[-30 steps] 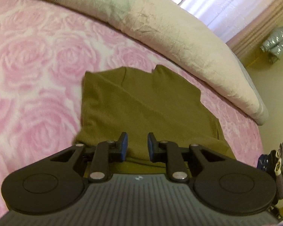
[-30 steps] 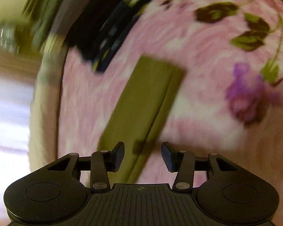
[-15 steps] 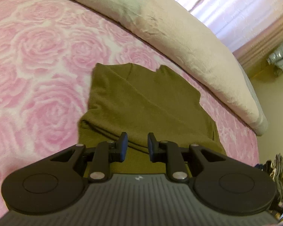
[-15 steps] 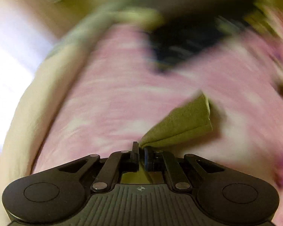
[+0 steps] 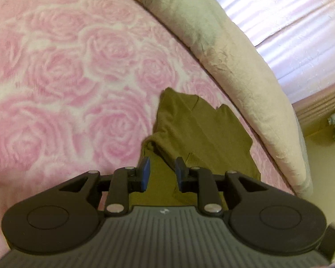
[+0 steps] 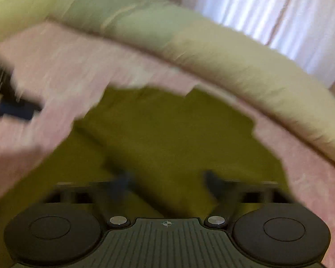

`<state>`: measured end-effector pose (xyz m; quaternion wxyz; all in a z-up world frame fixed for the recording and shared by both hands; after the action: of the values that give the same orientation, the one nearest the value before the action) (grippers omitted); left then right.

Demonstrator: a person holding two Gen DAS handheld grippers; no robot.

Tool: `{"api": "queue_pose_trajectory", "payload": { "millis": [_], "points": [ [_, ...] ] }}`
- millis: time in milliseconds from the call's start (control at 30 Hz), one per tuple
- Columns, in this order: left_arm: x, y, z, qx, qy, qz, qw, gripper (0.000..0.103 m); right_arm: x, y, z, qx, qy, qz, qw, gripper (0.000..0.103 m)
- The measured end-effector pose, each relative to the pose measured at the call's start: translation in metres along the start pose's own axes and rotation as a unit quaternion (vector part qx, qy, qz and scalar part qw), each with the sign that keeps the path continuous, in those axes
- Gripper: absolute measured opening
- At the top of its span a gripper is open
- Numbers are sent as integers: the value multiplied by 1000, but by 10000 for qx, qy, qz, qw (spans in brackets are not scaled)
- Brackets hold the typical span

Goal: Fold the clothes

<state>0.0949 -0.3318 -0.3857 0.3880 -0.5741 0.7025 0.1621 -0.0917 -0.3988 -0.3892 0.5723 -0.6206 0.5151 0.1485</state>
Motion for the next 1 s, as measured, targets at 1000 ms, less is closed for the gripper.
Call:
{"api": "queue_pose_trajectory", "payload": {
  "millis": [1000],
  "points": [
    [22,-43,-173,2184,1456,-690,9625,0,7,131,-159,1723,1434,566,9729,84]
  ]
}}
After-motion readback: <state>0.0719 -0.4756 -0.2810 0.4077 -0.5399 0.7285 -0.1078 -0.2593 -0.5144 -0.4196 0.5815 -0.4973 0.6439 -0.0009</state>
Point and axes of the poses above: each gripper's, at about its wrist camera, not at the fingertips, and x roughly the way its jaws point, z to its left, y to its underside, the point moved 7 cm from there along x, roughly the way its jaws point, and after that the axes turned 10 degrees about -x, right-handed, at the moved point
